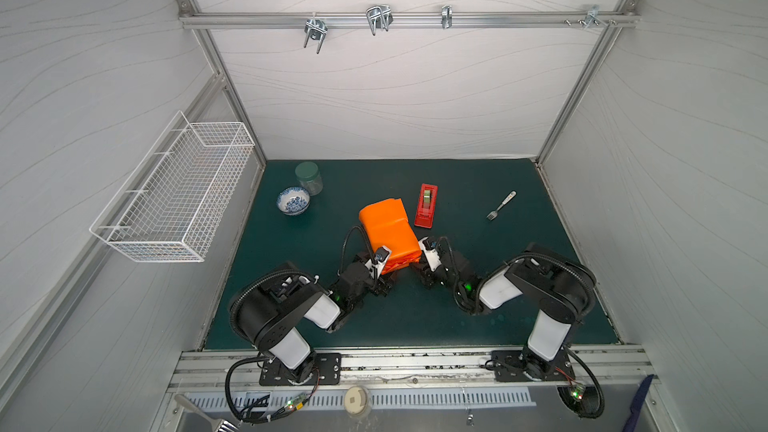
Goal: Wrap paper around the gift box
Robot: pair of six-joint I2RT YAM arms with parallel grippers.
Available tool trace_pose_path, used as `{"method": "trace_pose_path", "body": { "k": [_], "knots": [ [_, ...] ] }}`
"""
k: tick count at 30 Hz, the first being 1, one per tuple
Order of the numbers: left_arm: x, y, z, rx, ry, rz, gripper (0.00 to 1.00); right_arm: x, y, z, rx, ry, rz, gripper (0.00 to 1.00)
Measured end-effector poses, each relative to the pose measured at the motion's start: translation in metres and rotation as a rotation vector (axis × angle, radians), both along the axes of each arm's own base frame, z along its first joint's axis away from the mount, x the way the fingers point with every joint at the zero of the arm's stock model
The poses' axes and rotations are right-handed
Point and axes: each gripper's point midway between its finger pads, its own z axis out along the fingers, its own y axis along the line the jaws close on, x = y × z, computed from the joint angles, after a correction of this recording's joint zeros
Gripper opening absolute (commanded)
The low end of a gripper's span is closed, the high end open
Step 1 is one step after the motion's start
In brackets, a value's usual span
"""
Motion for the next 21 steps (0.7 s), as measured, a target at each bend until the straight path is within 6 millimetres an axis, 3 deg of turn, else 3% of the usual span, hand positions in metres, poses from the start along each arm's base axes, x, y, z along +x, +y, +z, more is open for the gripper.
{"method": "trace_pose_path", "body": {
  "k": [21],
  "knots": [
    [0.011,0.0,0.002,-0.049,-0.01,0.031,0.73,0.002,-0.002,0.0,-0.001,0.0,-0.008,0.5]
  ]
}}
